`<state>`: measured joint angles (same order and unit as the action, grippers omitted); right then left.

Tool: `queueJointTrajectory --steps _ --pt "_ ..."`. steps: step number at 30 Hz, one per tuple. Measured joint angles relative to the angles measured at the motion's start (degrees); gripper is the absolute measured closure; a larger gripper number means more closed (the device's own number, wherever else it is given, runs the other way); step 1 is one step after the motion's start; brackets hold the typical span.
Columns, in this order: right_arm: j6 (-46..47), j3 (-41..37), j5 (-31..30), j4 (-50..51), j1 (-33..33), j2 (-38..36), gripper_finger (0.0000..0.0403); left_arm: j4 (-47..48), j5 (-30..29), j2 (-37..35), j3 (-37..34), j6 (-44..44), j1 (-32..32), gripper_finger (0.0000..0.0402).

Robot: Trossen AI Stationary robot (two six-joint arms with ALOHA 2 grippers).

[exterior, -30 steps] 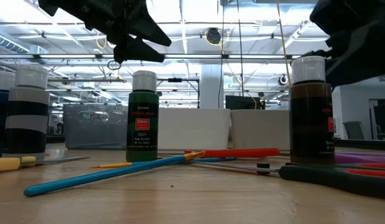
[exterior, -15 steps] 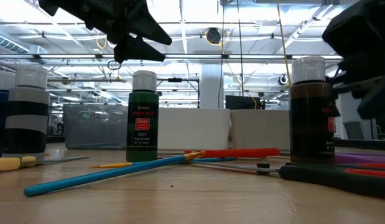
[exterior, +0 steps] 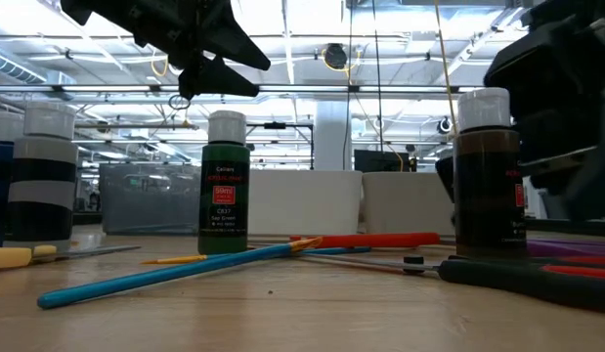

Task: Pick & Place Paint Supplies
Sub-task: Put the brown paint bottle into the white bin

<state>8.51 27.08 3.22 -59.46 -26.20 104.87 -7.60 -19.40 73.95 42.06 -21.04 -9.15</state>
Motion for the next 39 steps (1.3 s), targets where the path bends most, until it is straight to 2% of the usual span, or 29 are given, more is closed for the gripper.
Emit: queueJointTrajectory --steps 3,8,21,27,31,34,37,39 --pt "-0.02 0.01 -0.62 -0.33 0.8 0.3 0.0121 0.04 -0.02 0.0 0.0 -0.02 -0.04 0.0119" --pt "-1.13 0.01 -7.49 -0.3 1.1 0.27 0.0143 0.04 -0.13 0.0 0.0 -0.11 -0.29 0.0119" --pt "-2.38 0.01 -7.66 -0.33 -0.12 0.27 0.0256 0.04 -0.17 0.0 0.0 -0.24 -1.11 0.0119" --pt "-2.38 0.01 -7.81 -0.66 -0.1 0.21 0.0276 0.05 -0.17 0.0 0.0 -0.37 -1.11 0.0119" --pt "-2.1 0.38 -8.21 -1.27 0.11 -2.71 0.0278 -0.42 -0.03 1.61 0.0 -5.08 -1.14 0.0119" --pt "-0.53 0.99 -10.43 2.0 0.86 -7.76 0.0279 -1.3 5.17 3.76 1.17 -7.01 -0.28 0.0119" --pt "-0.08 2.77 -12.6 11.13 2.89 -13.9 0.0279 1.7 12.47 5.8 5.63 -6.02 0.94 0.0119" --pt "0.25 4.56 -13.33 19.0 4.7 -17.69 0.0279 5.27 13.88 7.45 10.35 -3.38 1.16 0.0119"
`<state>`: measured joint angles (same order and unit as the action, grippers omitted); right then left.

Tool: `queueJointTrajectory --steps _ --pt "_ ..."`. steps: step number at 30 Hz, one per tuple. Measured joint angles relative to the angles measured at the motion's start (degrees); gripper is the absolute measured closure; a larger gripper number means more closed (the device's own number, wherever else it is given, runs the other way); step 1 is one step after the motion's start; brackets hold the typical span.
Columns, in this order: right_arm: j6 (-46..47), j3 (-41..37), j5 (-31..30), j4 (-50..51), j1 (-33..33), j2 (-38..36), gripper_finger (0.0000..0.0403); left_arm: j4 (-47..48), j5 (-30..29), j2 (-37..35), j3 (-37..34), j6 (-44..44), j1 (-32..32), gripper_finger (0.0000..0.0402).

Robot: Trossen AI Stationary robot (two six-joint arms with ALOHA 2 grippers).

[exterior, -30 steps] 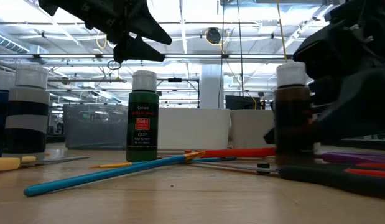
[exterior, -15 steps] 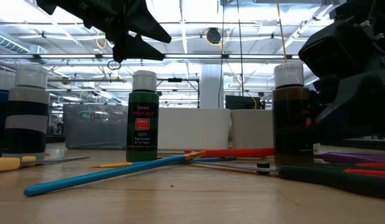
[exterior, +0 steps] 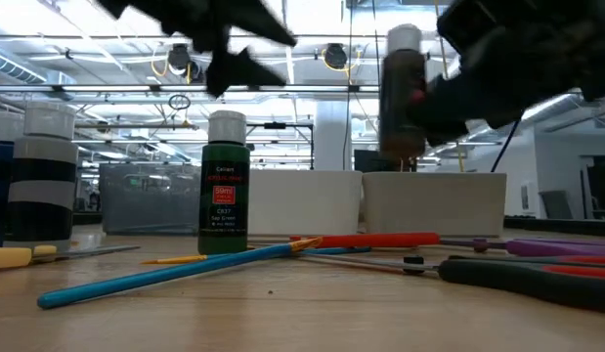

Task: Pick & Place Paint Supplies
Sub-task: Put the brown paint bottle into the white bin

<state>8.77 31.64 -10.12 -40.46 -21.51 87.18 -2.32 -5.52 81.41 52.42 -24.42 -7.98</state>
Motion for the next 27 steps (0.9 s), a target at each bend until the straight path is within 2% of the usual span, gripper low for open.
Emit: queueJointTrajectory --steps 5,11,16,24,27 --pt "3.0 4.09 -2.62 16.22 4.31 -4.25 0.028 12.12 0.02 6.59 13.68 7.77 -0.03 0.0119" --pt "2.89 4.54 -3.55 17.63 6.72 -4.7 0.028 17.96 -0.02 16.41 24.84 13.73 -0.41 0.0119" --pt "2.53 4.52 -3.57 17.81 6.94 -4.7 0.028 17.64 -0.01 21.83 28.43 15.75 -0.4 0.0119" --pt "2.5 4.52 -3.53 18.47 6.92 -4.7 0.028 16.93 -0.5 23.32 28.79 15.71 -0.4 0.012" --pt "2.5 4.52 -3.51 18.5 6.92 -4.7 0.028 16.74 -0.5 23.32 28.79 15.97 -0.4 0.0135"
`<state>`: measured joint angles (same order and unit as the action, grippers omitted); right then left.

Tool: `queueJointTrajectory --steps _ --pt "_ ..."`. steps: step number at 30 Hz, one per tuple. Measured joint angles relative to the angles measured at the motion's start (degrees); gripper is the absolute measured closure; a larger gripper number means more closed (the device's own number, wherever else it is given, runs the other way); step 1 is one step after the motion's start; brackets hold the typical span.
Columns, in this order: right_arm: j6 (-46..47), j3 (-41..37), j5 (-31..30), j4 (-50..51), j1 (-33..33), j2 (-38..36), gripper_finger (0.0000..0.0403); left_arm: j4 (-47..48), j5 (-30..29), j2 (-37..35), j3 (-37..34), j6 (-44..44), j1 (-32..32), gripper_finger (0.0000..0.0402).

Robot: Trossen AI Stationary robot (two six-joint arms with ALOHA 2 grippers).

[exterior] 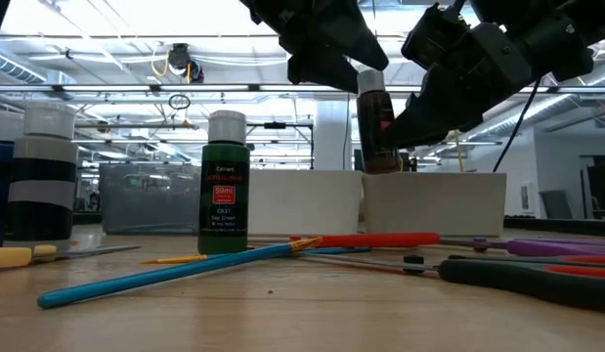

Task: Pick & Place Paint Supplies
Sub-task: Put the brown paint bottle into the white bin

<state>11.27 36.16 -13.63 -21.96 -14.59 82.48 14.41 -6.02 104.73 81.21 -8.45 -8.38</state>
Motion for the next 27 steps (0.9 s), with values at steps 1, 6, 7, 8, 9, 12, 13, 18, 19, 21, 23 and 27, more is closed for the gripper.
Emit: queueJointTrajectory --steps 1,6,7,8,9,12,13,18,19,21,23,27 --pt "0.0 0.0 -0.02 -0.02 0.0 0.0 0.028 0.02 0.0 0.0 0.0 0.26 0.0 0.0147" --pt "0.0 0.0 0.11 -0.11 0.0 0.0 0.028 -1.13 0.26 0.63 0.0 0.38 0.38 0.0223" --pt "0.0 0.0 0.14 -0.12 0.0 0.01 0.028 -1.29 0.26 0.72 0.0 0.38 0.49 0.0239" --pt "0.04 0.0 0.09 -0.09 0.0 0.0 0.028 -1.23 0.51 0.76 -0.02 0.33 0.67 0.0254" --pt "0.07 0.0 0.08 -0.13 0.0 0.0 0.028 -1.26 0.53 0.76 -0.02 0.3 0.75 0.0267" --pt "0.17 0.0 0.14 0.03 0.0 0.03 0.028 -1.25 1.25 1.05 0.0 -0.25 1.14 0.028" --pt "0.16 -0.02 0.17 0.15 0.0 0.09 0.028 -1.22 1.29 1.14 0.0 -0.31 1.2 0.028" --pt "0.04 -0.02 -0.04 -0.09 0.0 0.07 0.0277 -1.25 -0.07 1.07 0.0 -0.22 1.14 0.028" --pt "0.08 -0.02 -0.08 -0.07 0.0 0.07 0.0274 -1.26 -0.58 1.06 0.0 -0.22 1.08 0.028" --pt "0.35 -0.02 -0.28 -0.38 0.04 0.07 0.0265 -1.04 -1.97 0.64 0.0 -0.12 0.77 0.028" --pt "0.38 0.0 -0.29 -0.16 0.02 -0.24 0.0251 -1.1 -2.54 0.21 -0.01 0.35 0.69 0.028" --pt "-1.75 0.04 -0.17 4.89 0.47 -3.89 0.0218 -0.51 -4.18 -1.66 -0.11 0.5 0.42 0.028"
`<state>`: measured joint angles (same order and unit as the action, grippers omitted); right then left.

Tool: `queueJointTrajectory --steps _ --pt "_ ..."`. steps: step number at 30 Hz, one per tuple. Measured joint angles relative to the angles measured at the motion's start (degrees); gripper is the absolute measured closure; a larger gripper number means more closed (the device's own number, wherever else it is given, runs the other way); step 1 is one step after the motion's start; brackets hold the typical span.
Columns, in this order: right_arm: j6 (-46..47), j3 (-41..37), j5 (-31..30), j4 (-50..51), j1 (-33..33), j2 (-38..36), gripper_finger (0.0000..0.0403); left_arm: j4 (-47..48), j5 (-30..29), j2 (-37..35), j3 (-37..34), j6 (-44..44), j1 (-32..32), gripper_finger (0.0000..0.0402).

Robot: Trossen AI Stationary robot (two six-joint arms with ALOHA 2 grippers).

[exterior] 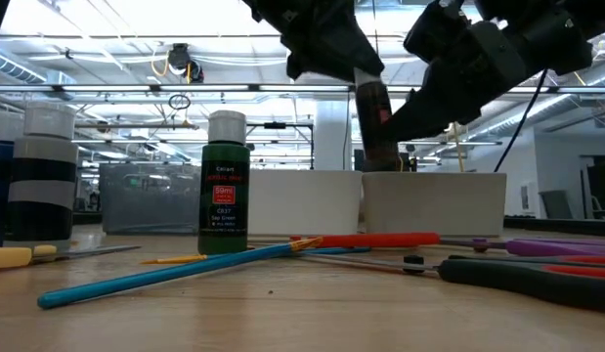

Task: Pick & Place Paint Supplies
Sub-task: Put the brown paint bottle into the white bin

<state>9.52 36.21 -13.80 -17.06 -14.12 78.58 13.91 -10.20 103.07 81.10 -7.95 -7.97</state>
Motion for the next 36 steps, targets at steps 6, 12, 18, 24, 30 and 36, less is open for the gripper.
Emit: queueJointTrajectory --steps 6,12,18,24,30,36 --pt "-0.88 -0.11 0.46 11.21 0.14 -11.0 0.0186 1.39 -5.05 -4.77 0.04 0.27 -0.05 0.028" --pt "4.54 -0.07 0.39 18.99 0.14 -20.5 0.018 1.66 -9.8 -7.49 0.09 0.66 -0.72 0.028" --pt "4.69 -1.12 0.24 22.02 0.14 -26.57 0.0189 4.88 -12.94 -7.57 0.09 0.29 -0.79 0.028" --pt "3.85 -7.54 0.16 15.86 0.14 -30.12 0.0197 5.91 -15.08 -7.52 -1.81 -1.88 -0.68 0.028" --pt "2.87 -15.06 0.15 5.0 0.14 -32.59 0.0197 6.31 -15.82 -7.52 -2.61 -3.3 -0.35 0.028" --pt "0.31 -21.4 0.29 -8.05 0.14 -34.17 0.0199 6.25 -15.94 -7.52 -2.62 -3.77 -0.35 0.028"
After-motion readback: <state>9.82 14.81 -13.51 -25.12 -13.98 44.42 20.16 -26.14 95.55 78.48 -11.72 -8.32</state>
